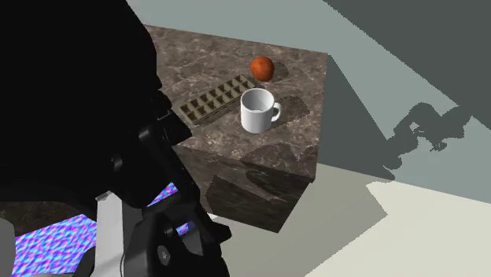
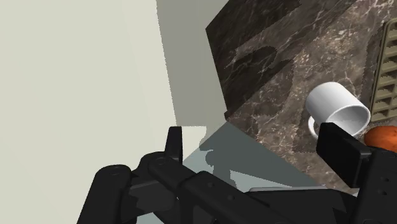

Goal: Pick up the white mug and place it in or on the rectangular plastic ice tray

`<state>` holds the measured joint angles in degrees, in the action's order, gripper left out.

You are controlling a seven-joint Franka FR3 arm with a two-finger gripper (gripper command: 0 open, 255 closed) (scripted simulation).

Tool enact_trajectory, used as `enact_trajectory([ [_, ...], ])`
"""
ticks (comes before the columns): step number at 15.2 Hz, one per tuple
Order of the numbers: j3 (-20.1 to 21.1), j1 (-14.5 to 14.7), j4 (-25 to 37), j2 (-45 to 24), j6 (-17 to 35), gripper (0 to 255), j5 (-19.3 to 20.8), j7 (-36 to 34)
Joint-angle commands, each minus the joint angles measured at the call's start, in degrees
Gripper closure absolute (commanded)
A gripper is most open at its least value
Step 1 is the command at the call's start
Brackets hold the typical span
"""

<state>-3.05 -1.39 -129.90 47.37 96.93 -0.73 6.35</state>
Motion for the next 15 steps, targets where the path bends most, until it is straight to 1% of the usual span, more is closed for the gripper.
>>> enact_trajectory([
  [1,0.0,0.0,0.0,0.0,0.0,0,0.0,0.0],
  [8,7.0,2.1,-3.5,-5.8,8.5,0,-2.7,-6.5],
  [15,14.0,3.6,-3.6,-14.8,17.0,0,-4.1,-13.1],
])
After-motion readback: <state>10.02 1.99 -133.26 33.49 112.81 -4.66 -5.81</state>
